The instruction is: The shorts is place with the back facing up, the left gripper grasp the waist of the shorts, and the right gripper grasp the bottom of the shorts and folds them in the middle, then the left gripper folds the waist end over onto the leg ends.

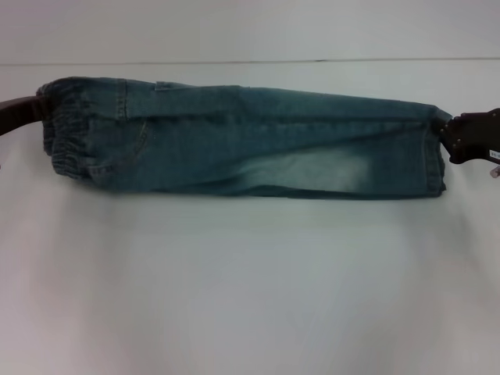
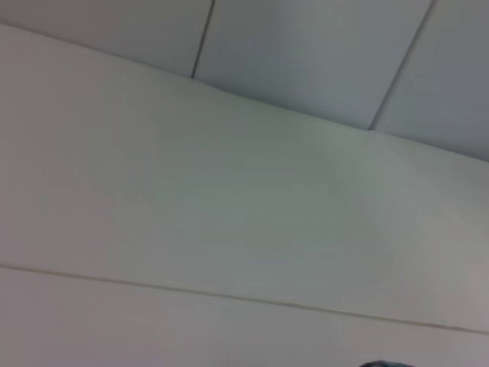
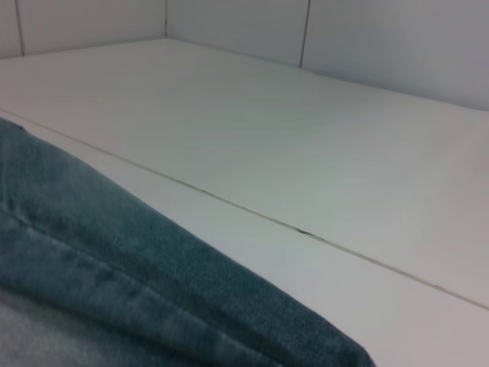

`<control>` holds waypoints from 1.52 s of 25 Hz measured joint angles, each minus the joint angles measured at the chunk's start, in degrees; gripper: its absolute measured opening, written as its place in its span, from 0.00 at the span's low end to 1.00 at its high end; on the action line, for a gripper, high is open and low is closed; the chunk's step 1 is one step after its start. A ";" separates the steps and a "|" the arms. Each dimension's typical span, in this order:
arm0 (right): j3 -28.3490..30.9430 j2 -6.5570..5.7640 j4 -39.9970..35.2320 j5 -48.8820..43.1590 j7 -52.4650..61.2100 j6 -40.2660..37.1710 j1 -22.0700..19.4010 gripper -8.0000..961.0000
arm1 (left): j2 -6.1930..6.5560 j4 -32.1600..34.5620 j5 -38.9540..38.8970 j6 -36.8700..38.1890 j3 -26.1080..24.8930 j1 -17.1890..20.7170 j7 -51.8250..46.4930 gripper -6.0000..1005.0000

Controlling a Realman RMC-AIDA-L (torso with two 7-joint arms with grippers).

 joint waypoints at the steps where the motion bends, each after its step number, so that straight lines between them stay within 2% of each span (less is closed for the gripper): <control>1: 0.05 0.09 -0.01 0.01 -0.24 0.36 0.12 0.05 | 0.00 -0.01 0.00 -0.43 0.01 -0.01 0.01 0.09; 7: -0.21 0.82 0.56 0.84 -2.53 3.15 0.93 0.05 | -0.04 -0.53 0.19 -3.26 1.29 0.08 0.02 0.09; 15: -1.18 0.87 2.65 2.05 -4.82 5.71 1.74 0.05 | 0.01 -2.47 0.33 -6.83 6.43 -0.15 0.05 0.10; 25: -4.58 0.91 4.25 1.97 -4.14 10.18 2.84 0.08 | -0.03 -2.47 0.48 -7.50 8.37 -0.71 0.01 0.10; 27: -5.09 0.91 4.53 1.89 -4.13 10.94 3.02 0.08 | -0.02 -2.47 0.48 -7.52 8.38 -0.71 -0.07 0.19; 33: -5.43 0.90 4.47 1.97 -3.85 10.68 2.85 0.29 | -0.03 -2.23 0.30 -7.55 8.24 -0.35 -0.10 0.45; 36: -5.22 0.64 3.44 2.01 -2.34 8.33 2.46 0.53 | -0.11 -1.09 -0.09 -7.33 7.84 0.32 -0.26 0.57; 38: -5.18 0.38 2.72 2.02 -1.02 6.52 2.24 0.66 | -0.21 -0.44 -0.34 -7.13 7.84 0.66 -0.36 0.65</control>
